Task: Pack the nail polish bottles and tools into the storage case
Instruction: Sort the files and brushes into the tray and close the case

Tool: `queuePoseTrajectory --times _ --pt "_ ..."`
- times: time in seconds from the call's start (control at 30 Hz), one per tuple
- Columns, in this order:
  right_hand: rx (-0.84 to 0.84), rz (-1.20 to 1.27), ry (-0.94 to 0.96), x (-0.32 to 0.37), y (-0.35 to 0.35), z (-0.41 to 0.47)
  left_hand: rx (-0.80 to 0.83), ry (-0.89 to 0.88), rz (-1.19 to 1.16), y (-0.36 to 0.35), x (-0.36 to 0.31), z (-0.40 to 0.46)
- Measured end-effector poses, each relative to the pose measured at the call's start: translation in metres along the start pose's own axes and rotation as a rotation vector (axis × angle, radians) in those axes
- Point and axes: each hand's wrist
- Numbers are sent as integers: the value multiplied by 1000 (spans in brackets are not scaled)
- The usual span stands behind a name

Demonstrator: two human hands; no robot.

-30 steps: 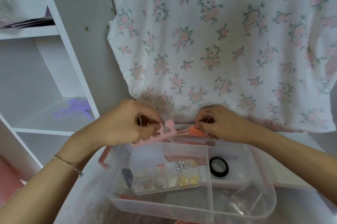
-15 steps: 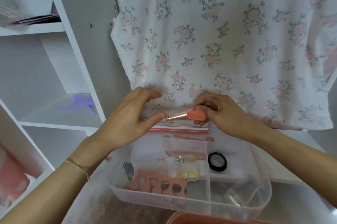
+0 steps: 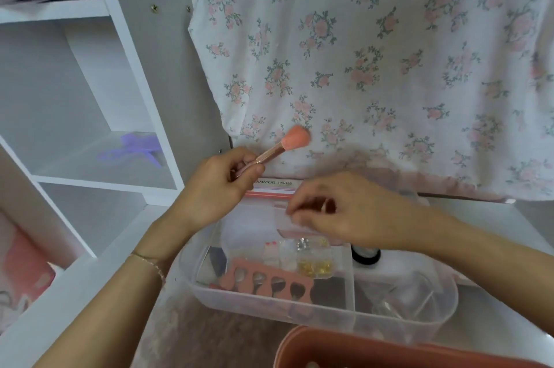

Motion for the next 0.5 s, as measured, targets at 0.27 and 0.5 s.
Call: queuePoseTrajectory --times 0.27,0.5 --pt "321 -207 119 29 -63 27 -112 60 -125 -1 -1 -5" --pt "184 -339 203 17 -58 28 -173 58 -159 1 1 -8"
Point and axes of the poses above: each hand's wrist, its own z-axis towards the middle knuckle, its own y-axis out of the back of the hand, x = y × z, and after that the axes turned 6 degrees about -z, right-handed
